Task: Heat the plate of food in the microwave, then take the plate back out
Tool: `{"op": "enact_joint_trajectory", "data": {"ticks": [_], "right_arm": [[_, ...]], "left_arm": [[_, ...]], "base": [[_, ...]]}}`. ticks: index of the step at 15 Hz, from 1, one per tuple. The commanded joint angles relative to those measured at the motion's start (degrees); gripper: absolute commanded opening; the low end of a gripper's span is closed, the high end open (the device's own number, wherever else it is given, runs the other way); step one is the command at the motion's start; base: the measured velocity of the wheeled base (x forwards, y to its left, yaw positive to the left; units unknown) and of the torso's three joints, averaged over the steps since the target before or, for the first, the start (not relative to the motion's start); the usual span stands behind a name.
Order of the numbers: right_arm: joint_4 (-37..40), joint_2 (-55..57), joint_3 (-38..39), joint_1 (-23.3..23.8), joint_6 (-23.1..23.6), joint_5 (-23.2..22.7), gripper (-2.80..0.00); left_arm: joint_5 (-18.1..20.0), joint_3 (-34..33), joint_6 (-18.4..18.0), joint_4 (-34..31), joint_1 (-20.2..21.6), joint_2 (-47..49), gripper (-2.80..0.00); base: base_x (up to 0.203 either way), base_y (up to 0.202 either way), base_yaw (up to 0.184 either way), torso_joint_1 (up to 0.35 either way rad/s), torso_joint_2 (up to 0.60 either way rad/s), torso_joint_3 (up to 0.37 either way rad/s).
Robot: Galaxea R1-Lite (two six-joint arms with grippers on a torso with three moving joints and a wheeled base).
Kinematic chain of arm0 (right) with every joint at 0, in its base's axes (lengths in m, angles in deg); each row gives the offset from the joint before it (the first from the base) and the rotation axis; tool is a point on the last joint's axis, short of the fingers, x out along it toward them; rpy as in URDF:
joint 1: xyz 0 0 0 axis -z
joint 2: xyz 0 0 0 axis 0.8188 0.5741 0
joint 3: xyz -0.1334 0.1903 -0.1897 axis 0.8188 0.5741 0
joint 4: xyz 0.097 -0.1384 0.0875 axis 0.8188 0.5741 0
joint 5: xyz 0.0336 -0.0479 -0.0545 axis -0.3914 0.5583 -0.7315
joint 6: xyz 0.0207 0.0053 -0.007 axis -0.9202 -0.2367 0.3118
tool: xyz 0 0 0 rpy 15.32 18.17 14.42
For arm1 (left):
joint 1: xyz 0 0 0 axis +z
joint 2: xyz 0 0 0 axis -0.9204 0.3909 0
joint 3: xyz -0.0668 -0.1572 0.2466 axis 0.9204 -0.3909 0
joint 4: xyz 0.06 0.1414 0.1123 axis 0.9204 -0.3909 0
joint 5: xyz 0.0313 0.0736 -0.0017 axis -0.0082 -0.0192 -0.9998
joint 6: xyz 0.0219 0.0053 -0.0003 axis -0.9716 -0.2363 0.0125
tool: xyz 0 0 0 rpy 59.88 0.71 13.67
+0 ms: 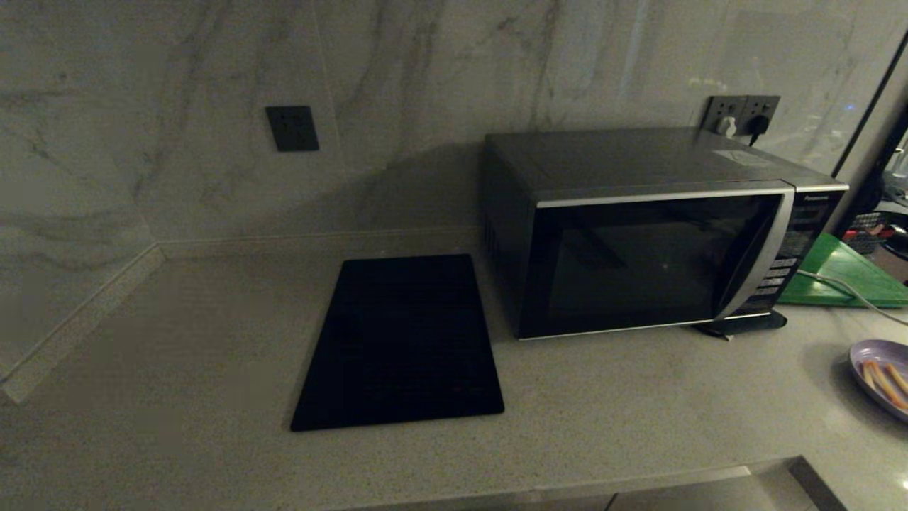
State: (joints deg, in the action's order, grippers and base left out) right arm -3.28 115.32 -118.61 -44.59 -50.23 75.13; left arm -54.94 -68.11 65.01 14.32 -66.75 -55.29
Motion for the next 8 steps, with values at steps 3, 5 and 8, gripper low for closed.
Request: {"op": "enact_joint_trajectory", "data": {"ticks": [3,5,8], "right_arm": [[-3.1,-23.3,10.3,2.9,4.7,-1.2,-2.8],[-5.0,-32.0,16.0,2.8,10.6,-2.9,-2.8],[-9.1,-43.9,23.2,-2.5,18.1,-4.1,-2.8]], "left_arm": [[0.0,0.0,0.0,0.0,0.0,0.1,-2.8],[0.0,0.0,0.0,0.0,0.0,0.1,-2.8],[0.0,0.0,0.0,0.0,0.0,0.1,-2.8]], "base": [[0.0,0.0,0.0,0.0,0.0,0.0],[0.0,0.0,0.0,0.0,0.0,0.0],[0.0,0.0,0.0,0.0,0.0,0.0]]}}
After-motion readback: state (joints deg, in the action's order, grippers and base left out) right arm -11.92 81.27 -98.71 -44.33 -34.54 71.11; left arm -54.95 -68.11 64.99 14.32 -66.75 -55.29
